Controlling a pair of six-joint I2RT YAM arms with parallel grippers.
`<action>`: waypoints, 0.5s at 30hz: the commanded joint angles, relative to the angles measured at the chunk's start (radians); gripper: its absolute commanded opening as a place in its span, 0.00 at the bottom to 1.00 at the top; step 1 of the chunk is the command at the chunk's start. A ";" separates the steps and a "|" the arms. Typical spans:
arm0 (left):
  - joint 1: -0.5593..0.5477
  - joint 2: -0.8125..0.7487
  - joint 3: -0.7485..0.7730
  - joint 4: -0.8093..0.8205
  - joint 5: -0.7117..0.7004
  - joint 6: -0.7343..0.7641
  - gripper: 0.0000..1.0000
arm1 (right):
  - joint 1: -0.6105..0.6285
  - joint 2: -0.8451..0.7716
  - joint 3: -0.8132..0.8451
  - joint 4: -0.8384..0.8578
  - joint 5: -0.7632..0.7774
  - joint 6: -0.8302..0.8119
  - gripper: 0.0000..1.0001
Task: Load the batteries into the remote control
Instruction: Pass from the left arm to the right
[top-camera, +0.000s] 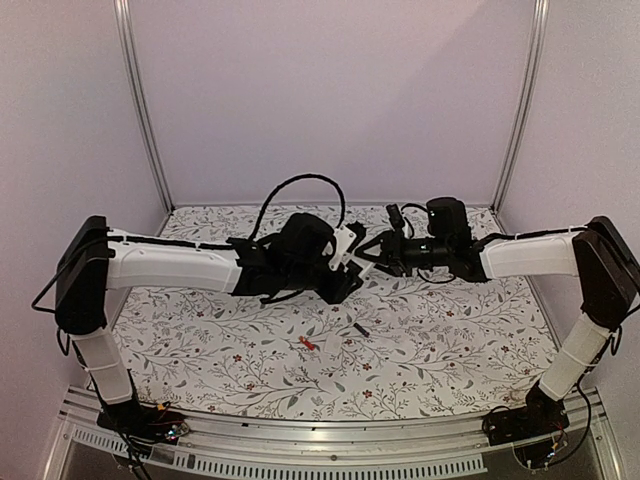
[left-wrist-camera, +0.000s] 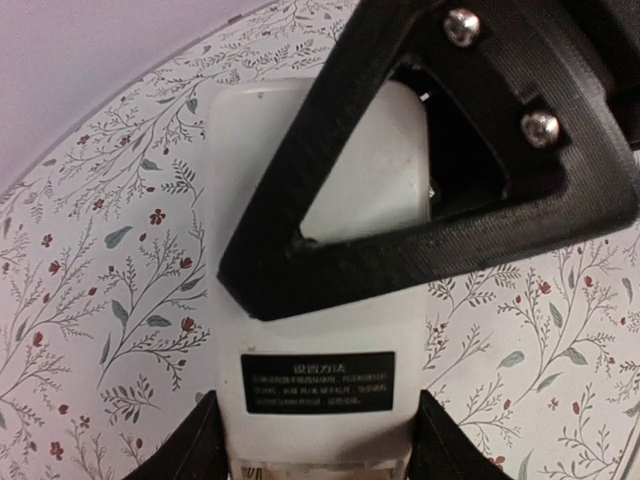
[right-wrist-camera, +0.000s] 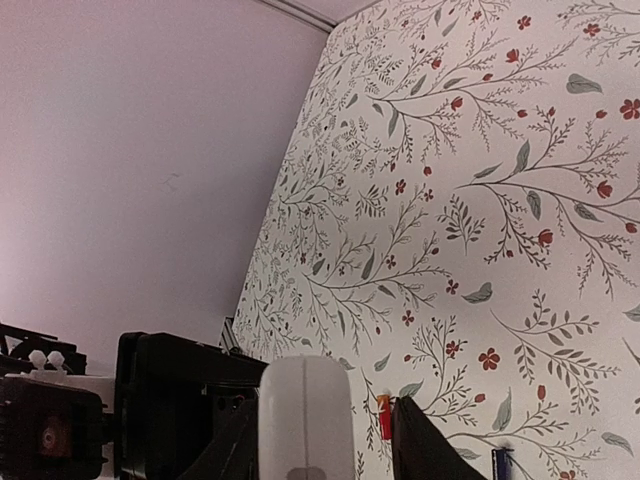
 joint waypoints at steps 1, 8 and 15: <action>-0.014 -0.053 -0.031 0.020 -0.023 0.122 0.34 | 0.005 0.013 0.018 0.044 -0.075 0.029 0.41; -0.015 -0.091 -0.079 0.010 -0.003 0.292 0.32 | 0.006 0.014 0.012 0.039 -0.165 0.047 0.36; -0.013 -0.123 -0.124 0.023 0.036 0.403 0.31 | 0.006 0.029 0.005 0.014 -0.238 0.038 0.27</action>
